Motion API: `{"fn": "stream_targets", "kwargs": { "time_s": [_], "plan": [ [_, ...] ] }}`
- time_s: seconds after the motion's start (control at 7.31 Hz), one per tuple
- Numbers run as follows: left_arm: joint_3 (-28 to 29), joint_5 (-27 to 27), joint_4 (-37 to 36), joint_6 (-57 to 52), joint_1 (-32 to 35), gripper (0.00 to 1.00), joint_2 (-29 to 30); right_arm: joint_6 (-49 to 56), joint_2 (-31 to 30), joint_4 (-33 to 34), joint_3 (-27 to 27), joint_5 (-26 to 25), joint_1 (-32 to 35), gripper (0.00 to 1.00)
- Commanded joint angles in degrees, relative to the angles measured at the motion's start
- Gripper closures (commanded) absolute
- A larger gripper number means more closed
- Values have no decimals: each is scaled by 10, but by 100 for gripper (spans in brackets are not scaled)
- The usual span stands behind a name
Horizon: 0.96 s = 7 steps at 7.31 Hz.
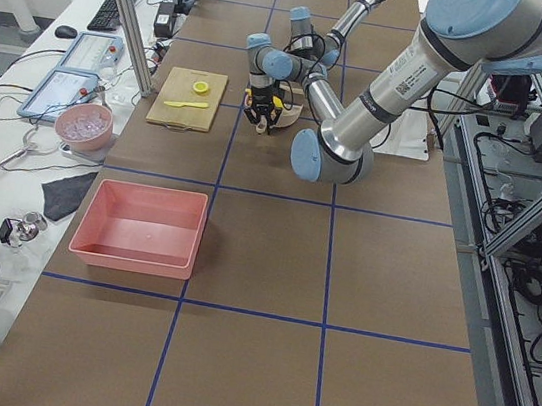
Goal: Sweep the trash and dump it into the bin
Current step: 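Lift the loaded dustpan with the left gripper while the right raises the brush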
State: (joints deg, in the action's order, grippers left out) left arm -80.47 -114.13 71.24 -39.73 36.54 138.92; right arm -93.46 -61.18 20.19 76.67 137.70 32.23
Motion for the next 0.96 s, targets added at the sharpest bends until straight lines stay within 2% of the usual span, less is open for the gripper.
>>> {"fn": "stream_targets", "kwargs": {
  "time_s": [0.0, 0.55, 0.82],
  "plan": [
    [-13, 0, 15, 5, 0, 100, -15, 9, -1, 18, 7, 1, 3, 100],
    [-36, 1, 50, 10, 2, 100, -45, 13, -7, 20, 9, 5, 18, 100],
    [-42, 1, 56, 10, 3, 100, -50, 14, -10, 19, 9, 41, 48, 100]
  ]
}}
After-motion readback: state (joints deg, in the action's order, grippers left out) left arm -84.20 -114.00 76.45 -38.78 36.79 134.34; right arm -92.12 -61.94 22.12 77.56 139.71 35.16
